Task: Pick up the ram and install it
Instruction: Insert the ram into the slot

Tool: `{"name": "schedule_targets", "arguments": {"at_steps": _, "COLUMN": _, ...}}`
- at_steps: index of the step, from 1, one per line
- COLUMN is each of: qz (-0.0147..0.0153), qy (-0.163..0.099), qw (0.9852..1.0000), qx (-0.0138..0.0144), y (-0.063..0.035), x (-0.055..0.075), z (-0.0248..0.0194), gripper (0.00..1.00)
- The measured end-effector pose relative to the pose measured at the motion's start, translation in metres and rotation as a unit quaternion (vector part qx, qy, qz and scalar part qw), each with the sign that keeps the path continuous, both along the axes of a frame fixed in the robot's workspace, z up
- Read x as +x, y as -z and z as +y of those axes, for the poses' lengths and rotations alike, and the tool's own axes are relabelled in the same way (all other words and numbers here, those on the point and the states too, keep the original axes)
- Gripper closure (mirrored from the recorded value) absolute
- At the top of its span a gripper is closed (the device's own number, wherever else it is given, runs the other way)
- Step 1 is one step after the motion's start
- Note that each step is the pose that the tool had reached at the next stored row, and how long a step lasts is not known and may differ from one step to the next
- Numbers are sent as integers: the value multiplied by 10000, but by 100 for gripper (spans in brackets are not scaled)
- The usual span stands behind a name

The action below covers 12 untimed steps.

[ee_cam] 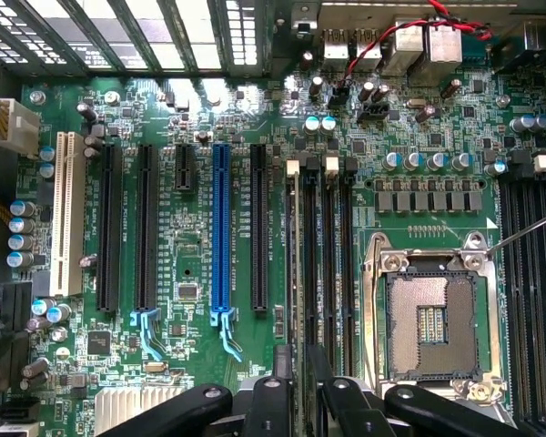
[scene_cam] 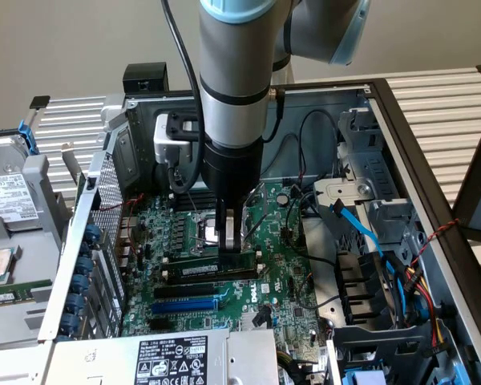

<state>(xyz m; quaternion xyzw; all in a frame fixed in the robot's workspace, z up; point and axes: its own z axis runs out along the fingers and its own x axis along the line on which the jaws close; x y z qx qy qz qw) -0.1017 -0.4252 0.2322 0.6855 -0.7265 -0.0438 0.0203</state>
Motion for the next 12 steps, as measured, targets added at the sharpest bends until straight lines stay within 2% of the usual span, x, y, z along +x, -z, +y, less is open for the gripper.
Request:
{"name": "schedule_targets", "arguments": {"at_steps": 11, "qz": 0, "qy": 0, "qw": 10000, "qx": 0, "y": 0, "x": 37, "z": 0, "gripper": 79}}
{"name": "schedule_targets", "arguments": {"at_steps": 12, "qz": 0, "qy": 0, "qw": 10000, "qx": 0, "y": 0, "x": 37, "z": 0, "gripper": 81}}
